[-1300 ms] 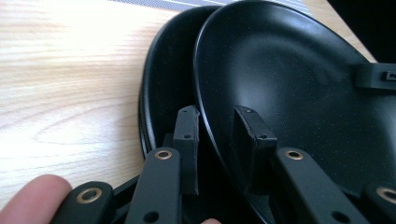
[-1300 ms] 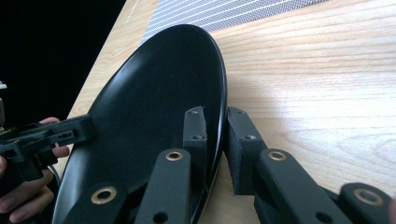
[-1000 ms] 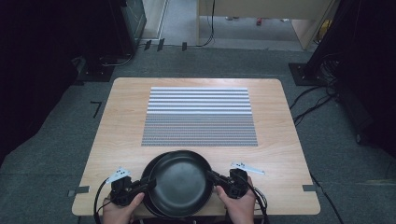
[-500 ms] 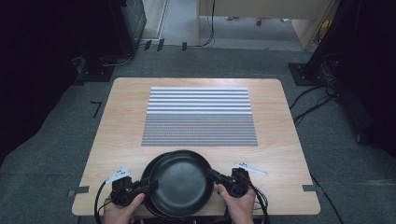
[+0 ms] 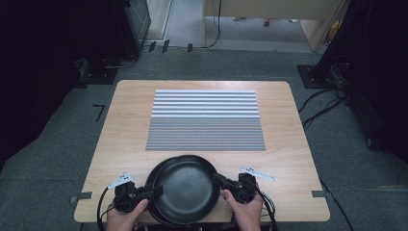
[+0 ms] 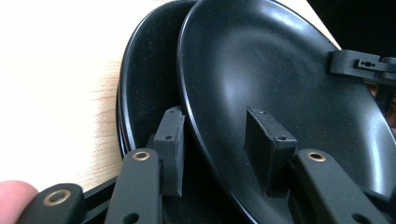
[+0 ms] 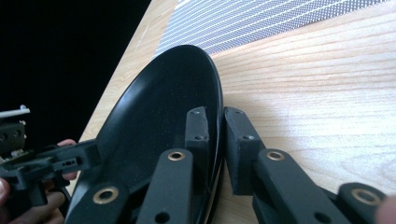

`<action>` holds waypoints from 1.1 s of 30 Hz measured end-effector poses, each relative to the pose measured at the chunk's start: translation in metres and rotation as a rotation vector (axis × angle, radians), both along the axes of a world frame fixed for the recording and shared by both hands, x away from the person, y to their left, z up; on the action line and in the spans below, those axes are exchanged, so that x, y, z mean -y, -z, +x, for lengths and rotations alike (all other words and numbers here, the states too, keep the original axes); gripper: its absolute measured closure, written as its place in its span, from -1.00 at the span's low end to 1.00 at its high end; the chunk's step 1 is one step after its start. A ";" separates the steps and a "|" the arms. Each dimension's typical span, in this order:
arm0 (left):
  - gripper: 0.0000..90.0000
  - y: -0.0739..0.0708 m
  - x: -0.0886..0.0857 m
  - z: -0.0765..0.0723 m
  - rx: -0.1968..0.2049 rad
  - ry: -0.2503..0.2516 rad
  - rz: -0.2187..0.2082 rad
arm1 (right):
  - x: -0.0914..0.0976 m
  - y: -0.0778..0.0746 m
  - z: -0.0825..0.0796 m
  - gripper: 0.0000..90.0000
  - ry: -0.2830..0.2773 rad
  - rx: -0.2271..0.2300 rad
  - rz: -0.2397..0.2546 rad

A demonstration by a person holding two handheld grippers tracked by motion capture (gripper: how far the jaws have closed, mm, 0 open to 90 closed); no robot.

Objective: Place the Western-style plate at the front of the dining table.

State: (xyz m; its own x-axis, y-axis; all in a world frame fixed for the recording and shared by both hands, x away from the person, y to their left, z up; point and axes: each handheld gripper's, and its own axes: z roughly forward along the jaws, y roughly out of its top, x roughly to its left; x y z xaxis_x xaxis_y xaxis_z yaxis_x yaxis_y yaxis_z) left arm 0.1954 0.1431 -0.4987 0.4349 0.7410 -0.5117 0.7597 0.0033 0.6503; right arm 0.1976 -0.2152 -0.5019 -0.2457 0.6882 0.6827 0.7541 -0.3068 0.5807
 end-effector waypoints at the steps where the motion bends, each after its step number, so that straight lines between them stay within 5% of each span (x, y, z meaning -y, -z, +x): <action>1: 0.33 0.000 0.000 0.000 0.001 -0.001 0.002 | 0.000 0.000 0.000 0.75 -0.005 0.011 -0.009; 10: 0.33 0.000 -0.001 0.000 -0.002 -0.001 -0.008 | 0.000 -0.008 -0.012 0.63 -0.010 0.042 -0.077; 16: 0.30 0.001 -0.003 0.001 -0.016 0.005 -0.032 | -0.003 -0.007 -0.016 0.72 -0.022 -0.024 -0.093; 33: 0.24 0.001 -0.003 0.002 -0.025 0.029 -0.044 | 0.002 -0.007 -0.012 0.83 0.038 -0.051 -0.009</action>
State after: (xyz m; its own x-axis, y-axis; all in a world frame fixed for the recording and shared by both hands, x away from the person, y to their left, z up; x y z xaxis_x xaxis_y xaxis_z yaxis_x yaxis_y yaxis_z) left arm 0.1971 0.1464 -0.4995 0.4426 0.7047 -0.5545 0.7756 0.0094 0.6311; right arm 0.1860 -0.2167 -0.4954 -0.1842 0.7025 0.6875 0.7705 -0.3311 0.5447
